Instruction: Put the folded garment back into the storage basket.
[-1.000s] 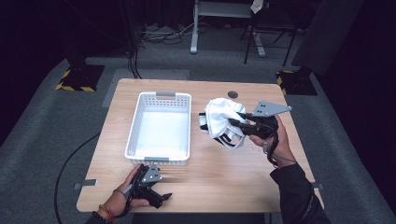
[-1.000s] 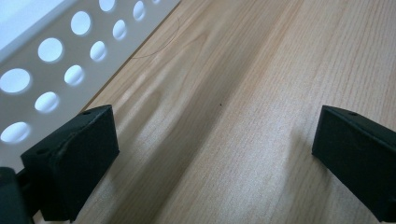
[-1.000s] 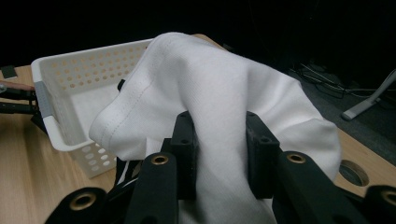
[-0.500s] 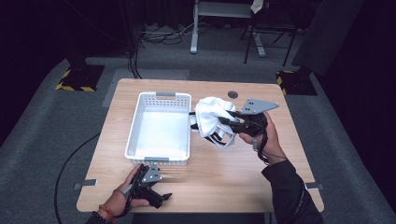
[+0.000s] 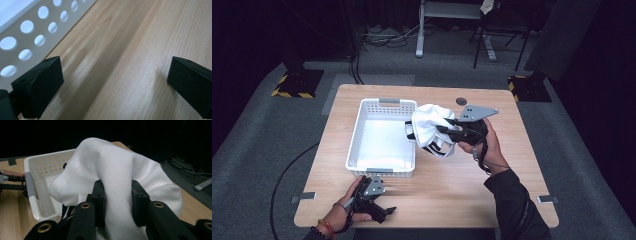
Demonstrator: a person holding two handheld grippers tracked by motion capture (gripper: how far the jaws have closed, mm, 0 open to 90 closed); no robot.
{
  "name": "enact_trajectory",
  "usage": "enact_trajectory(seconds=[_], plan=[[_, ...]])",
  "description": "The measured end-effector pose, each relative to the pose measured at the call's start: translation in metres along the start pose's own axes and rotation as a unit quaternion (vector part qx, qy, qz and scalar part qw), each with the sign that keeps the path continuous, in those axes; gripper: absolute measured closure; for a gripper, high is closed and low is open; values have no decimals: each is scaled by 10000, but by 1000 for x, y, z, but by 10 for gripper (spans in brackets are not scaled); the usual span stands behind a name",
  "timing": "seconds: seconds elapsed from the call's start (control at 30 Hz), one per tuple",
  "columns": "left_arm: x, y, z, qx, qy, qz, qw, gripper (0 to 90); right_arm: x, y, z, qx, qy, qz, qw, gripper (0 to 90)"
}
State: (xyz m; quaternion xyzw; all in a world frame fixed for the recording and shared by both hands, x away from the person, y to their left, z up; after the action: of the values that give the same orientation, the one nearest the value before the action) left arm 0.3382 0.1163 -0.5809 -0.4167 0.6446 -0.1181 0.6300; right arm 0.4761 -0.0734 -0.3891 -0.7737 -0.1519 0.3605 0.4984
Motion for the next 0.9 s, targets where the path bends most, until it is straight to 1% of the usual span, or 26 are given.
enact_trajectory(seconds=[0.1, 0.3, 0.63, 0.9], plan=[[0, 0, 0, 0, -1, 1, 10000, 2, 5, -2, 4, 13, -26, -11, 10000, 702], [0, 0, 0, 2, -1, 0, 10000, 2, 16, -7, 15, -52, -88, 33, 9999, 702], [0, 0, 0, 5, -11, -3, 10000, 4, 37, -12, 34, -91, -304, 109, 9994, 702], [0, 0, 0, 4, -19, -9, 10000, 5, 53, -15, 49, -125, -394, 158, 9990, 702]])
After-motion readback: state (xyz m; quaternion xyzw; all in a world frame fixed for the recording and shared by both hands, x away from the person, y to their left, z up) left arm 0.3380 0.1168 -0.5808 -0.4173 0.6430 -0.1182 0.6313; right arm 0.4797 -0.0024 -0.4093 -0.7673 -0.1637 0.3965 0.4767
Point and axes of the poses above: each handheld gripper's, and its own axes: x roughly forward along the jaws, y roughly out of its underside, z roughly to its left, the point moved 10 cm from there along x, roughly forward along the jaws, and after that the axes turned 14 degrees about y, right-handed, at the moved point
